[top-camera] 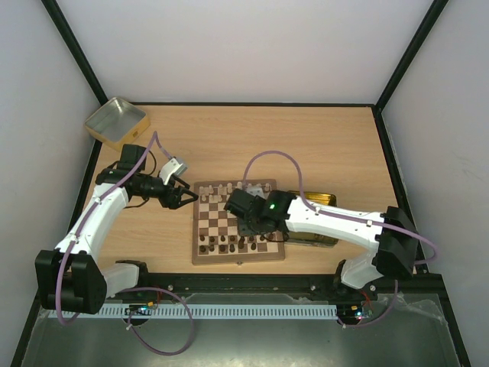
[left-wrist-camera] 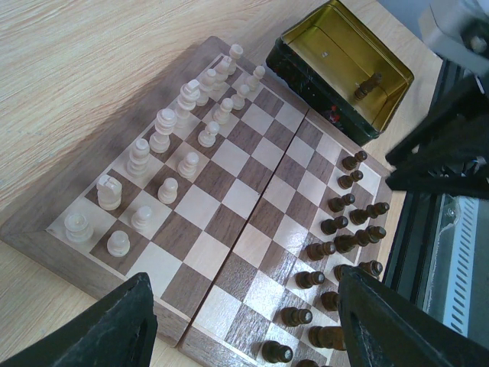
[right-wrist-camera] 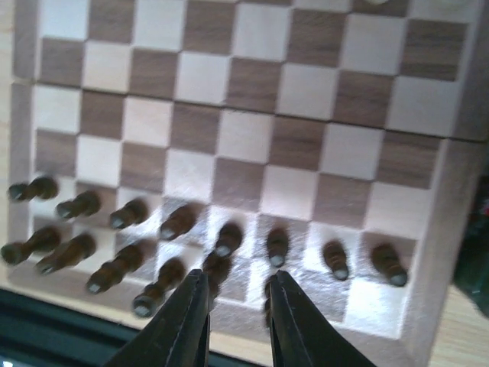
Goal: Set up the chess pieces on the board
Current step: Place the chess piece on the chessboard, then adjust the chess piece on the chessboard.
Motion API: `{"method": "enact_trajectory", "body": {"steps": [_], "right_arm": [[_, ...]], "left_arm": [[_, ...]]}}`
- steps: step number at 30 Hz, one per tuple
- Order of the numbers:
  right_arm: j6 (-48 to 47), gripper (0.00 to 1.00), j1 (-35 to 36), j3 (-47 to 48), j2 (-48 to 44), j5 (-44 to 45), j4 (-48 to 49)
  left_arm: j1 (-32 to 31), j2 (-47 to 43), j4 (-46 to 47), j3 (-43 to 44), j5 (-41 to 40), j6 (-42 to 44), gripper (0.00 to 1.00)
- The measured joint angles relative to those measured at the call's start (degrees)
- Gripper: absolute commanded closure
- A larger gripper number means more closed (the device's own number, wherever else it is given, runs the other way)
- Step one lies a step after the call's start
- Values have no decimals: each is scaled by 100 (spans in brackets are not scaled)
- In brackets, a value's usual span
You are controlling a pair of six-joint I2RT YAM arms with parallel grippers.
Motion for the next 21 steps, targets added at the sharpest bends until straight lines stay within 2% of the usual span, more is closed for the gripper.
{"method": "enact_trajectory", "body": {"steps": [7,21], "right_arm": [[118,80,520,144,273,-219,42],[216,83,636,37,369,-376,225]], "left_arm": [[0,0,0,0,0,0,34],[0,-2,0,0,-2,0,34]]}}
